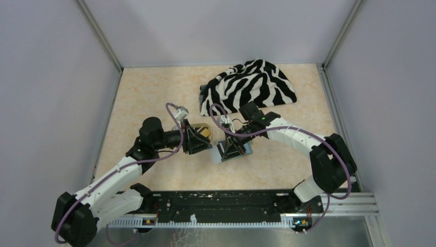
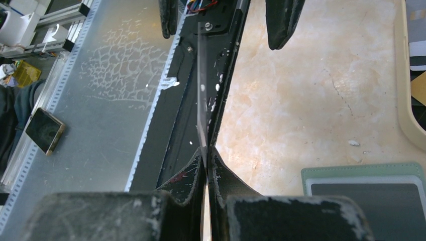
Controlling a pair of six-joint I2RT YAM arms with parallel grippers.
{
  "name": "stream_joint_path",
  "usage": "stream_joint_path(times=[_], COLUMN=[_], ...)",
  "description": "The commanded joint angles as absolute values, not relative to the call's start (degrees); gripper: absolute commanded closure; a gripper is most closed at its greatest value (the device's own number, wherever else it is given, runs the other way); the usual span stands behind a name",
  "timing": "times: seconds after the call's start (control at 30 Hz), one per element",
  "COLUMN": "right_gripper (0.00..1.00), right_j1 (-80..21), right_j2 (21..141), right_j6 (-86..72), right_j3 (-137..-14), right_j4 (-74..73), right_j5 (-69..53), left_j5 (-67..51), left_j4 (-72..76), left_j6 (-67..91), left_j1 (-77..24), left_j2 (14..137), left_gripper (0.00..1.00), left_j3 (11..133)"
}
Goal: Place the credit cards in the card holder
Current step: Pick up the credit card from the storage box.
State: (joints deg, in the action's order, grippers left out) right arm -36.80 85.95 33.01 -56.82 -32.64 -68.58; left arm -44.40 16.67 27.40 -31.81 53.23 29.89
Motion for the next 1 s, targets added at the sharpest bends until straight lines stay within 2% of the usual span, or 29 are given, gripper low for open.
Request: stream_joint_path(times=[0.0, 0.33, 0.7, 0.97], right_gripper=[1.00, 1.00, 1.00, 1.00], right_j1=[-37.7, -37.7, -37.7, -37.7], right_j2=[85.8, 85.9, 86.3, 86.4], right_j6=[34.7, 34.5, 34.2, 34.1], right_j3=[-59.8, -60.0, -60.1, -60.0], right_j4=[-32.4, -32.3, -32.1, -32.0], right_j5=[-69.6, -69.4, -68.9, -68.8], left_j5=[-45.9, -51.4, -53.5, -53.2], left_j4=[18.3, 19.3, 21.7, 21.8], left_j6=[27.0, 27.3, 28.2, 28.1], left_j1=[-31.8, -31.8, -31.8, -31.8], left_j2=[52.5, 55.6, 58.1, 58.2], left_gripper=[0.50, 0.52, 0.66, 0.66], left_j3=[31.2, 30.5, 29.4, 28.4])
